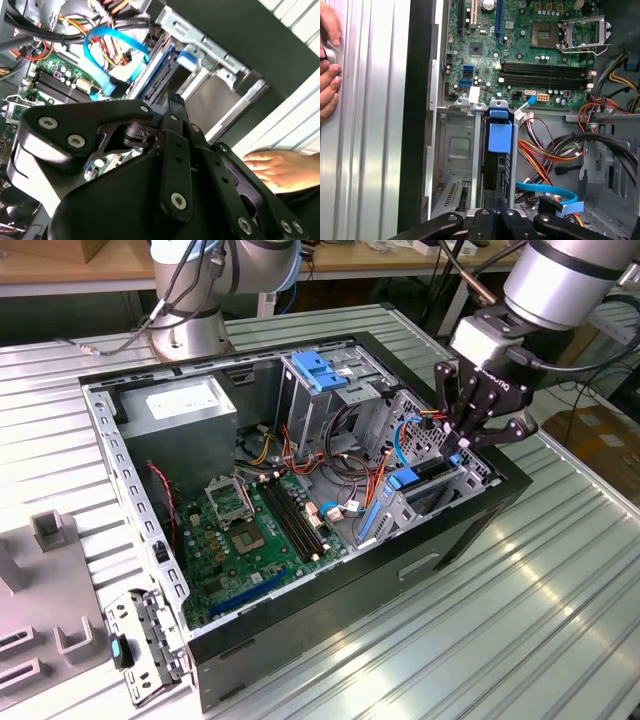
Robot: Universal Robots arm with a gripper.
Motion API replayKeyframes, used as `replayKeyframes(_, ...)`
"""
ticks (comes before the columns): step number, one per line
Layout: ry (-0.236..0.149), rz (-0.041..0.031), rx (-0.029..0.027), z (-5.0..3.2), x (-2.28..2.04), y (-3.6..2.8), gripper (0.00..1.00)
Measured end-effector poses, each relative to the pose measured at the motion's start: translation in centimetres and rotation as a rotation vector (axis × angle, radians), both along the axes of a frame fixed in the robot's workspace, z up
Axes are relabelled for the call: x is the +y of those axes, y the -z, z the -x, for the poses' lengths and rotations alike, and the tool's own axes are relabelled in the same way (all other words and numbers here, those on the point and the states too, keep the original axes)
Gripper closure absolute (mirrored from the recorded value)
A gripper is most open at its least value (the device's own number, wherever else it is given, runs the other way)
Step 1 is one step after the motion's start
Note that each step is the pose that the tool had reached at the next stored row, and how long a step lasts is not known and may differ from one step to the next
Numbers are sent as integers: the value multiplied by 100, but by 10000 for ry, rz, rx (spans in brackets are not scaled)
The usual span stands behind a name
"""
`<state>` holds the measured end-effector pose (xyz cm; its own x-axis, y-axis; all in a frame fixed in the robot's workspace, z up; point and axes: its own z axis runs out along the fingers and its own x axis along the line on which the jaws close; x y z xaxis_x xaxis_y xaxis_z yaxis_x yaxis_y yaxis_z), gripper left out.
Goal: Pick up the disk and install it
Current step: 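Insert the first disk wire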
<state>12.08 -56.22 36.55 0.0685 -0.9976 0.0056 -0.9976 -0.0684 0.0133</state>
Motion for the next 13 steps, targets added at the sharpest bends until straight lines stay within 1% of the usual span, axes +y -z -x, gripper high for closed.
replayKeyframes(2,-100,-1,1,-39,1,0,89)
replayKeyframes(3,-157,-1,2,-45,2,0,89)
replayKeyframes(5,-451,-2,4,-45,1,-1,89)
replayKeyframes(6,-743,-1,3,-45,1,-2,89)
replayKeyframes(8,-1083,-1,4,-46,1,-3,89)
replayKeyframes(9,-1485,0,3,-46,1,-7,89)
replayKeyframes(10,-1676,0,4,-46,1,-8,89)
replayKeyframes(11,-2052,-2,3,-46,1,-10,89)
replayKeyframes(13,-2407,1,3,-46,1,-11,89)
